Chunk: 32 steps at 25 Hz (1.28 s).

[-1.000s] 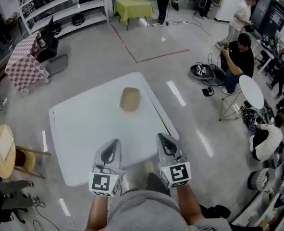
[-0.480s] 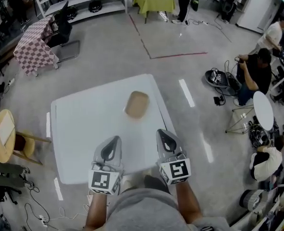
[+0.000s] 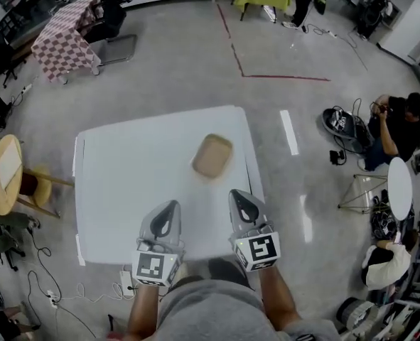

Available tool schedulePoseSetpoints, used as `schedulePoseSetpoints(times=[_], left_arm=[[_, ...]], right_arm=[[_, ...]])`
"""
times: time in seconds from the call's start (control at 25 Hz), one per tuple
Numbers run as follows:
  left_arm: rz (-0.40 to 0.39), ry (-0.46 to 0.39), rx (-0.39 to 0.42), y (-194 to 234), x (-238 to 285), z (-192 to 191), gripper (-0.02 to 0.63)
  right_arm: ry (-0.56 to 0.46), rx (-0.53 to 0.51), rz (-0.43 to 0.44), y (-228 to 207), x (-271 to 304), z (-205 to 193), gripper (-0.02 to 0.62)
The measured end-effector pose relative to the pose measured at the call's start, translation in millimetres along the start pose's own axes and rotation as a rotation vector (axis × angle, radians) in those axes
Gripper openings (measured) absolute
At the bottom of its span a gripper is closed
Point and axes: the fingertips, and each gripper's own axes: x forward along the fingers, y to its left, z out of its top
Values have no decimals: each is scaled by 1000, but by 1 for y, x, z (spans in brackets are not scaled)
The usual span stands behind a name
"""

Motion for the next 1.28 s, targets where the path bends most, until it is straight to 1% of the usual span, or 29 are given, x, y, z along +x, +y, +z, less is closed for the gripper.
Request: schedulePoseSetpoints(times=[0.4, 0.56, 0.92, 1.28], left_arm=[[95, 75, -53, 27, 26, -44, 11], [128, 122, -74, 37, 35, -66, 11], [124, 187, -108, 42, 56, -107, 11], [120, 237, -132, 42, 64, -140, 12]], right_arm=[[104, 26, 93, -9, 49, -45, 3], [150, 38, 115, -12, 64, -67, 3], [227, 78, 151, -17, 90, -109, 3], [284, 102, 160, -20, 106, -146, 3]])
